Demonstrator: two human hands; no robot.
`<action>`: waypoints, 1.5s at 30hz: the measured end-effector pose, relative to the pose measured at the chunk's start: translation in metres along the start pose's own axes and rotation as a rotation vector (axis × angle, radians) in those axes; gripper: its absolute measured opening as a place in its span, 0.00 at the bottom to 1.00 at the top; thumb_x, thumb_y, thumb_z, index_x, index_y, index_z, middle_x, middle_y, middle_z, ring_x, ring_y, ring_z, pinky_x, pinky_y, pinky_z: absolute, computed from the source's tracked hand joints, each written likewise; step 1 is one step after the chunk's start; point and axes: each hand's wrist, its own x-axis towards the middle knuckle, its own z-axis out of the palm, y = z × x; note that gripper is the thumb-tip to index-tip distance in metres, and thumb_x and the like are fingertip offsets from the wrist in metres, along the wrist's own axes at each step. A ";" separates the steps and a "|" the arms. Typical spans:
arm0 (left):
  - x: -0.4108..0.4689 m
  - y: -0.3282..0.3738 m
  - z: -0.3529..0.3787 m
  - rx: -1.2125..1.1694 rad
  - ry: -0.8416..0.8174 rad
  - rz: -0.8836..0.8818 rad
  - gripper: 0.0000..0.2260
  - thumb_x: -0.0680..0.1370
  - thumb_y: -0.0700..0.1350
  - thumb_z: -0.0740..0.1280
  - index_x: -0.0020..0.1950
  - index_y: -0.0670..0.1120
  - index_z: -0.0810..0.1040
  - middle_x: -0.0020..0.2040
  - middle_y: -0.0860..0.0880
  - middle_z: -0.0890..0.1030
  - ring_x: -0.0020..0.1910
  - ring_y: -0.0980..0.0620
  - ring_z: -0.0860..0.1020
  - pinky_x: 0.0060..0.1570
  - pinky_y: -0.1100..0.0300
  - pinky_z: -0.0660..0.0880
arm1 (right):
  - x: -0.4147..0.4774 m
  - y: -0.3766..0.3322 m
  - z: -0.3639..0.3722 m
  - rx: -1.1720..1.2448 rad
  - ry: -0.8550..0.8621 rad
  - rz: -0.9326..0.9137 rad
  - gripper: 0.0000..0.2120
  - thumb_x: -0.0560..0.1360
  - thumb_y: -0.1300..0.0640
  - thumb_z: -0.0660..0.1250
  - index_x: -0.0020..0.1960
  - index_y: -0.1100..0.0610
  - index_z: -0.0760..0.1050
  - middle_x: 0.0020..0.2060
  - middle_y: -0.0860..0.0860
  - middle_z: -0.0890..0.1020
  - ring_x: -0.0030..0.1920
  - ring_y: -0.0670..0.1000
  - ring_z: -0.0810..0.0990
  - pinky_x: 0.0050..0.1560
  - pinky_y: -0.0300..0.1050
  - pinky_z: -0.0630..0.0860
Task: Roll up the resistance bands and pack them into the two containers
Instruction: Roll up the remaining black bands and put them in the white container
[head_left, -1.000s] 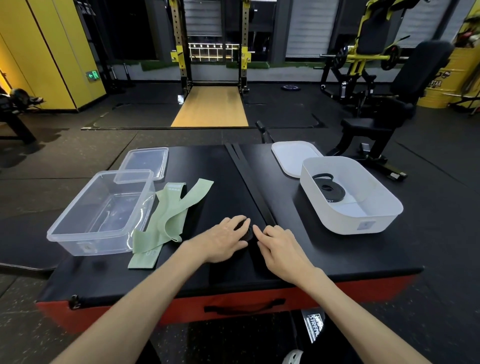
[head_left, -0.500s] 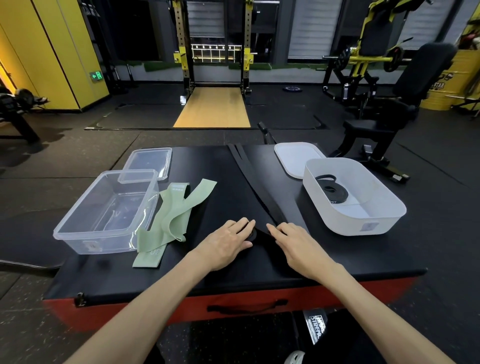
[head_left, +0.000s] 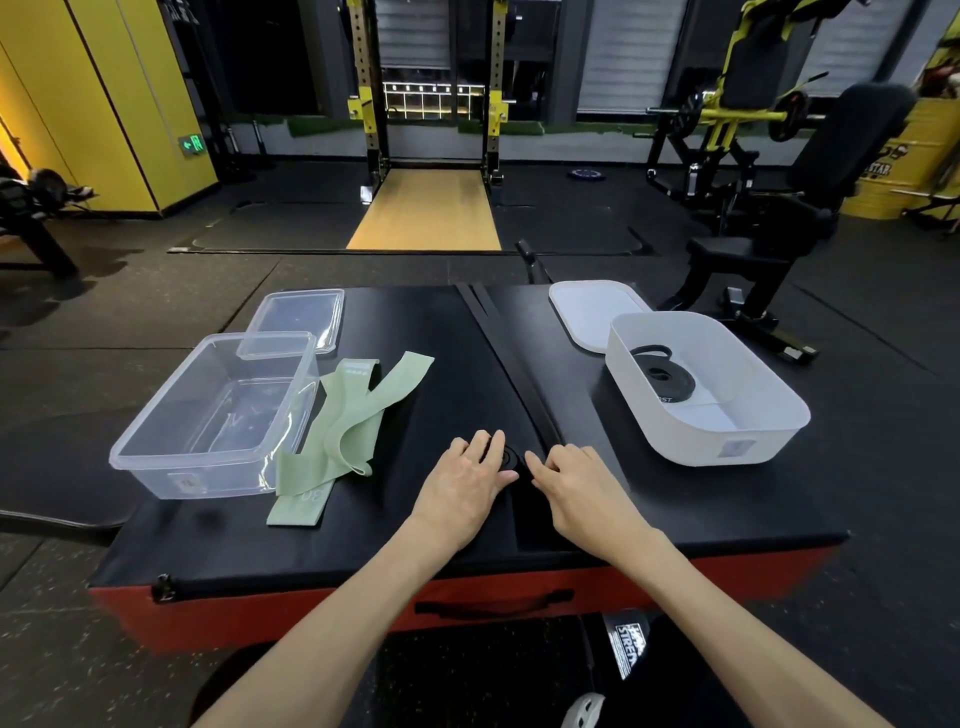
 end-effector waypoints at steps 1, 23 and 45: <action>0.001 0.001 0.005 0.021 0.005 -0.004 0.27 0.83 0.54 0.39 0.77 0.38 0.51 0.70 0.43 0.65 0.62 0.47 0.68 0.63 0.55 0.63 | 0.001 -0.002 0.000 -0.024 -0.006 0.000 0.19 0.68 0.62 0.74 0.57 0.62 0.78 0.33 0.51 0.72 0.33 0.51 0.71 0.36 0.44 0.66; 0.026 -0.056 -0.018 -0.248 -0.345 0.423 0.29 0.82 0.51 0.57 0.79 0.46 0.48 0.78 0.48 0.52 0.75 0.48 0.57 0.73 0.57 0.54 | -0.004 -0.003 0.003 0.058 -0.096 0.043 0.20 0.75 0.56 0.60 0.66 0.56 0.71 0.41 0.48 0.73 0.42 0.50 0.74 0.53 0.50 0.72; -0.006 -0.006 0.014 -0.071 0.051 0.019 0.33 0.79 0.59 0.39 0.74 0.40 0.63 0.59 0.41 0.74 0.51 0.47 0.75 0.55 0.55 0.73 | 0.000 -0.003 -0.001 -0.052 0.032 -0.035 0.15 0.67 0.58 0.75 0.52 0.63 0.80 0.33 0.51 0.74 0.33 0.52 0.73 0.34 0.45 0.70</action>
